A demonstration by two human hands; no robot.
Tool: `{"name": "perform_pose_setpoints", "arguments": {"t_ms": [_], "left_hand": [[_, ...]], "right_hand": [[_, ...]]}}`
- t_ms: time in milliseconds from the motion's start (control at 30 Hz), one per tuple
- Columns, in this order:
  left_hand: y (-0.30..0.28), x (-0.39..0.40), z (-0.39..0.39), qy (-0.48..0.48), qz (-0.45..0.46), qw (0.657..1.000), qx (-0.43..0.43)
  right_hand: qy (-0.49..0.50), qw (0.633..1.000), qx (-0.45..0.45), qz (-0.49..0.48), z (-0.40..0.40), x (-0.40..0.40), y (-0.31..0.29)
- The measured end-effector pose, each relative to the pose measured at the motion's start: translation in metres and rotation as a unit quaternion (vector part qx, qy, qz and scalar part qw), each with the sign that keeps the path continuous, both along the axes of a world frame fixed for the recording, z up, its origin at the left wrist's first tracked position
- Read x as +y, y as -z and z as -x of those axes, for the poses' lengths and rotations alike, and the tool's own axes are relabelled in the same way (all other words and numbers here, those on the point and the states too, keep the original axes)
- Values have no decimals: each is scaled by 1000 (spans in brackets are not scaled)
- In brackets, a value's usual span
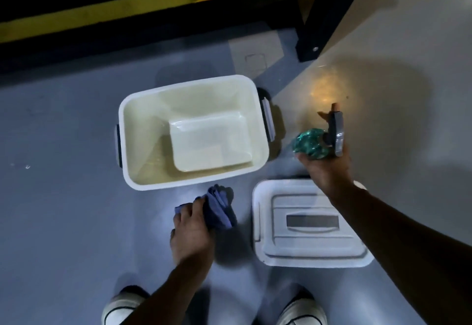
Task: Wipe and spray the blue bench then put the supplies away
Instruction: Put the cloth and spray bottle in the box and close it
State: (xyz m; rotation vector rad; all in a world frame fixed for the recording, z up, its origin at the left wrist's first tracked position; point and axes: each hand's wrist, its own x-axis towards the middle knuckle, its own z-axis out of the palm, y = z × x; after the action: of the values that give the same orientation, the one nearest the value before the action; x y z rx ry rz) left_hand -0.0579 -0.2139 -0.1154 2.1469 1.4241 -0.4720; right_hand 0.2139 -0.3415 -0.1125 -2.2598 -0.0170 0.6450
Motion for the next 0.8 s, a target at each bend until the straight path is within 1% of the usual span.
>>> {"name": "perform_pose_setpoints", "arguments": {"t_ms": [67,133,233,300,333,400,467,533,600,667,800], "left_hand": [[-9,7,3,6,32,999,-27],[-32,11,8,7,80,994,-68],[-102,6,8,-56,139,977,-150],[-151,11,1,-108,165,953,-231],[-169,20,-4,-126,169,939,-272],[-185,50,-14,-120,124,929,-327],[-175,88,-29,-117,67,933,-335],[-152,123,-45,-149,45,940,-304],[-128,148,-66,-186,46,945,-266],[-97,163,-82,-198,58,952,-228],[-37,169,-89,-145,79,973,-160]], "right_hand": [[1,1000,-17,-10,-2,0,7],[-15,1000,-15,5,2,-5,0],[-8,999,-41,9,7,-13,-22],[-17,999,-50,3,10,-13,-42],[-18,998,-57,10,12,-12,-54],[-32,995,-95,25,19,1,-87],[-59,993,-105,21,26,7,-107],[-77,991,-113,7,31,15,-117],[-93,988,-118,-19,34,28,-124],[-111,987,-108,-33,35,42,-128],[-139,980,-130,-63,38,70,-132]]}}
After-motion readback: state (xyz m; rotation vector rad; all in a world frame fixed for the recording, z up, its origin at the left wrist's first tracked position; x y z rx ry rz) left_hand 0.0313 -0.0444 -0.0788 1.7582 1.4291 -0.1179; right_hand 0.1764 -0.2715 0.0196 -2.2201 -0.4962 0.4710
